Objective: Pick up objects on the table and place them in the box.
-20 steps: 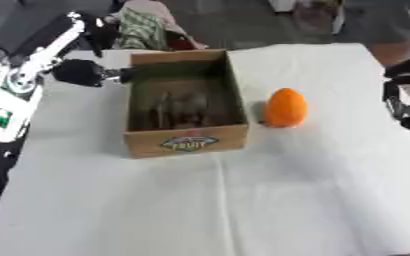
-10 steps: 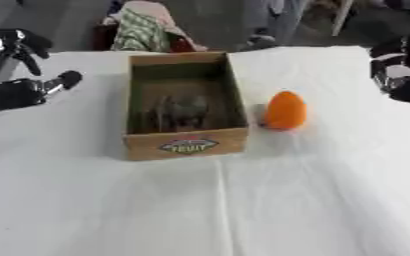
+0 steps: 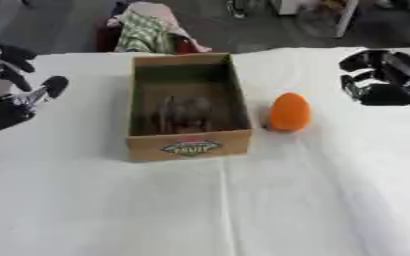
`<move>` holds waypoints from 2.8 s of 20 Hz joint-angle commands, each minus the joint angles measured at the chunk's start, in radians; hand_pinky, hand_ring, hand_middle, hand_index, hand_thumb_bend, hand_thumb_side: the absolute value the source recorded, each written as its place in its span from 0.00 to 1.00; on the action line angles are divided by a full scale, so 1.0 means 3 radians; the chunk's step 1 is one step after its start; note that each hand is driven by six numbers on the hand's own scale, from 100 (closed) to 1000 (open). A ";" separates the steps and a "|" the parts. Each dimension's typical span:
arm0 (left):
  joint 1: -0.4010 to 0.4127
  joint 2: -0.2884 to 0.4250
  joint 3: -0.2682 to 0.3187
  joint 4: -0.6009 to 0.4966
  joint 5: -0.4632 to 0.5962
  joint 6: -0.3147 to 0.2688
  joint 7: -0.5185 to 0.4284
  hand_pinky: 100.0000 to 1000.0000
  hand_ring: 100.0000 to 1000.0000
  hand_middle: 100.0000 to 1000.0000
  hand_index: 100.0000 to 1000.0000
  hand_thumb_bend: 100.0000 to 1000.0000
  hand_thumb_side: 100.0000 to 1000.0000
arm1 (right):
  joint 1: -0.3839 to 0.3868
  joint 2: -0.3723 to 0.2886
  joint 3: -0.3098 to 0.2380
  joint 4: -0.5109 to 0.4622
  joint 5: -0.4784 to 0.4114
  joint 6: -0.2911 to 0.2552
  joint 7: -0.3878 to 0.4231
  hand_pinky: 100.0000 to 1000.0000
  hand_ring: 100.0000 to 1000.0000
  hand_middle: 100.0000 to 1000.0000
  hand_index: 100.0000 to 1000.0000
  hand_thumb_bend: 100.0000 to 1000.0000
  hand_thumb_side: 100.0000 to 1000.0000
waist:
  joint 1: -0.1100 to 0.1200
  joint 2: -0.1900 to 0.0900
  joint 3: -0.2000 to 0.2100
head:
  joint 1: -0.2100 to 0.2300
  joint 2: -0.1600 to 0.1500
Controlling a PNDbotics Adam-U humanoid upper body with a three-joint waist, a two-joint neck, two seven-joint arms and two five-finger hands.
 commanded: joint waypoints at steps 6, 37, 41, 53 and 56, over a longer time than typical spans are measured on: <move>-0.0032 0.0045 0.0021 -0.0086 0.0449 -0.0009 0.0069 0.65 0.39 0.48 0.66 0.63 0.44 | -0.0301 0.0155 0.0077 0.0556 0.0462 -0.0335 -0.0113 0.81 0.88 0.76 0.75 0.00 0.03 | 0.0005 -0.0044 0.0027 | -0.0047 -0.0050; 0.0054 0.0005 0.0046 -0.0083 0.0554 0.0004 0.0072 0.65 0.38 0.47 0.67 0.63 0.43 | -0.0249 0.0203 -0.0027 0.0012 0.0699 -0.0699 0.0331 0.86 0.90 0.78 0.82 0.00 0.18 | -0.0015 -0.0045 0.0021 | -0.0065 -0.0056; 0.0063 -0.0006 0.0042 -0.0086 0.0549 0.0009 0.0060 0.65 0.38 0.47 0.67 0.63 0.43 | -0.0211 0.0201 0.0271 0.0215 0.0887 -0.0821 0.0520 0.88 0.92 0.82 0.85 0.02 0.27 | -0.0015 -0.0048 0.0023 | -0.0079 -0.0045; 0.0079 -0.0007 0.0048 -0.0090 0.0550 0.0012 0.0064 0.65 0.38 0.47 0.67 0.63 0.43 | -0.0253 0.0252 -0.0034 -0.0059 0.1576 -0.0859 0.0515 0.77 0.79 0.61 0.22 0.00 0.00 | -0.0020 -0.0065 0.0016 | -0.0064 -0.0053; 0.0079 -0.0006 0.0057 -0.0093 0.0553 0.0007 0.0067 0.65 0.38 0.47 0.67 0.62 0.43 | -0.0267 0.0239 -0.0188 -0.0244 0.1566 -0.0816 0.0338 0.76 0.78 0.56 0.16 0.00 0.00 | -0.0025 -0.0069 0.0014 | -0.0060 -0.0053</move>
